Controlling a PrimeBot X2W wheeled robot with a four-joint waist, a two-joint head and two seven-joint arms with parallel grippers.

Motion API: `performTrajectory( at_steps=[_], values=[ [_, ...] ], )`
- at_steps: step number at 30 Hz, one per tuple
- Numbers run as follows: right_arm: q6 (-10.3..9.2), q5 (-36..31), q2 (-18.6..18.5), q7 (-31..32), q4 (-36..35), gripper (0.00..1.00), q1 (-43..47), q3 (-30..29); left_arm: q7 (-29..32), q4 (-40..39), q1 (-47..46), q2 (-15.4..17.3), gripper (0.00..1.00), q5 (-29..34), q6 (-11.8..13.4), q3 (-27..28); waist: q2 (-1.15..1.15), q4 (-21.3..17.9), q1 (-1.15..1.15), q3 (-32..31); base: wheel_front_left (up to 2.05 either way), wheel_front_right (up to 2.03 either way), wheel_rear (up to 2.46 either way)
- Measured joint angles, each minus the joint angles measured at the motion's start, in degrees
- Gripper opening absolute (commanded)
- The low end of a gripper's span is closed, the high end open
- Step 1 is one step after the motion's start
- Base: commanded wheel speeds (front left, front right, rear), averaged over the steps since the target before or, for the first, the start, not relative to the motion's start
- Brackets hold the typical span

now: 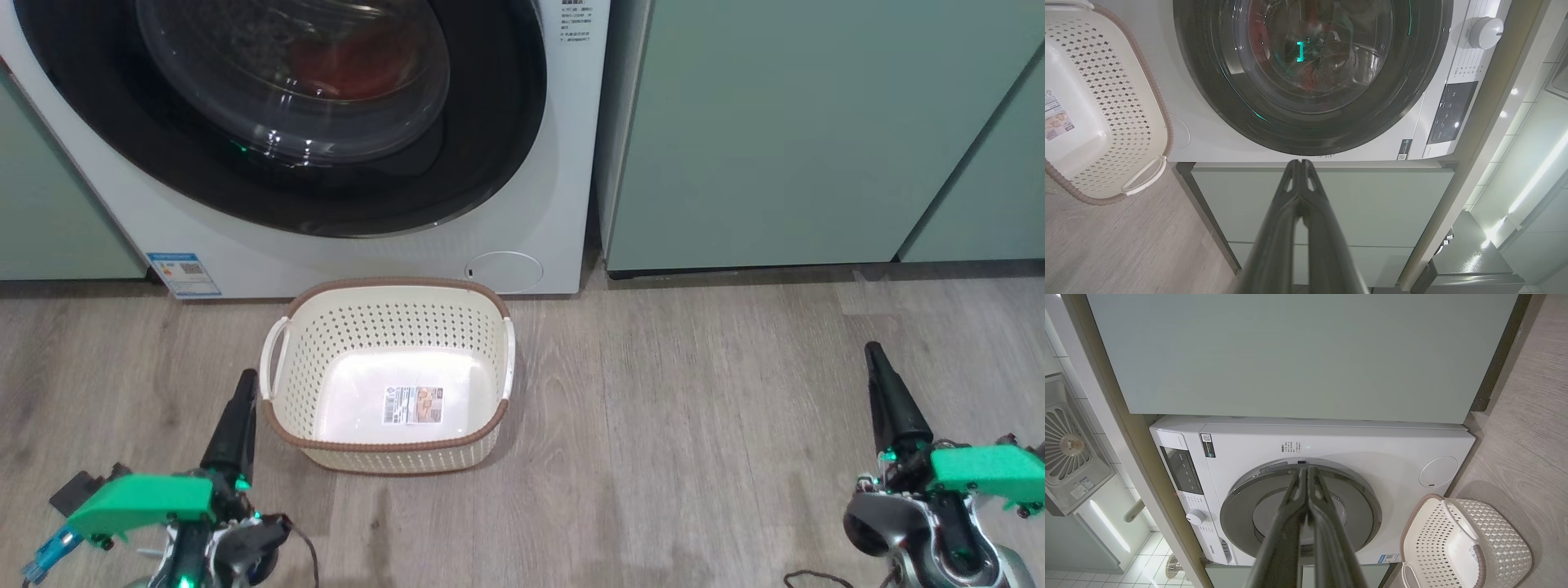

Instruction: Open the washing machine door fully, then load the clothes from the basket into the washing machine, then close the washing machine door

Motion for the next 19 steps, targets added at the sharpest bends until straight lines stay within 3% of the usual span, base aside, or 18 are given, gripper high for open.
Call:
performTrajectory(
  at_steps=[19],
  values=[
    [0.0, 0.0, 0.0, 0.0, 0.0, 0.0, 0.0, -0.1, 0.0, 0.0, 0.0, 0.0, 0.0, 0.0, 0.0, 0.0, 0.0, 0.0, 0.0, 0.0, 0.0, 0.0, 0.0]
  ],
)
